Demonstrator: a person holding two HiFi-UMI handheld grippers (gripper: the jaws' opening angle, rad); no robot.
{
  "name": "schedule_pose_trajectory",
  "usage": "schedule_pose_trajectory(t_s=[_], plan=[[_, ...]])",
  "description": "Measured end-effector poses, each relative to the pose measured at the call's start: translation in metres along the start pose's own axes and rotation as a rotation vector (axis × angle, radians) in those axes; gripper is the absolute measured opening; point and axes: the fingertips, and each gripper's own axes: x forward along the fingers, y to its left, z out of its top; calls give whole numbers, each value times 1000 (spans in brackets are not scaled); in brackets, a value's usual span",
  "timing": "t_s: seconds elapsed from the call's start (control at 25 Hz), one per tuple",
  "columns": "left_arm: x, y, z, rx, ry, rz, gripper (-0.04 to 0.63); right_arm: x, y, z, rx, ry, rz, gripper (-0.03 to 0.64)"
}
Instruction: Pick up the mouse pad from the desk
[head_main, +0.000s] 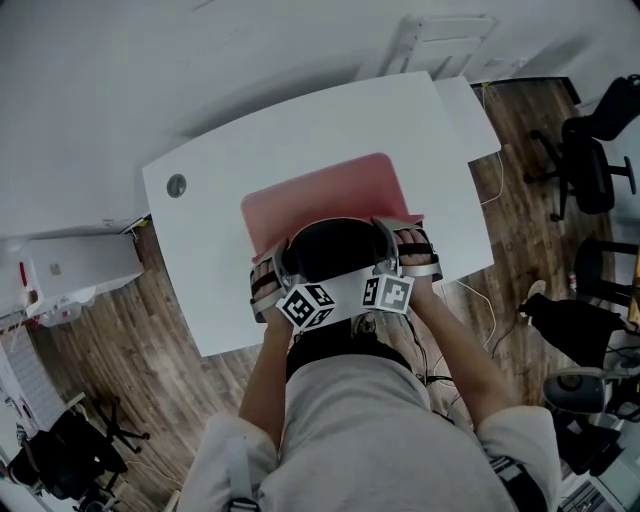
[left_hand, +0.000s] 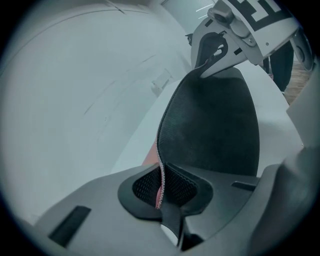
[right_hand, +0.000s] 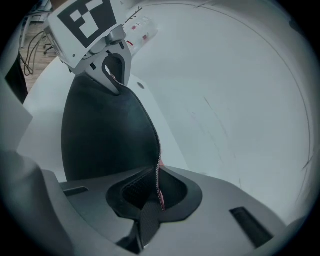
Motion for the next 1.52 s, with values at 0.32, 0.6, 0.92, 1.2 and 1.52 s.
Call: schedule_pose_trajectory(t_s=[0.32, 0.6, 0.92, 1.2, 1.52], plan=[[19, 37, 12, -68, -33, -2, 31, 22, -34, 16, 20, 18, -35, 54], [22, 71, 29, -205, -87, -30, 31, 27, -62, 25, 77, 29, -70, 54], [4, 106, 51, -317, -148, 5, 31, 13, -93, 34, 173, -8, -109, 54], [-29, 130, 59, -456, -202, 40, 31, -18, -122, 51, 337, -83, -107, 54], [-68, 159, 69, -515, -271, 118, 31, -51, -155, 69, 428, -180, -126, 51]])
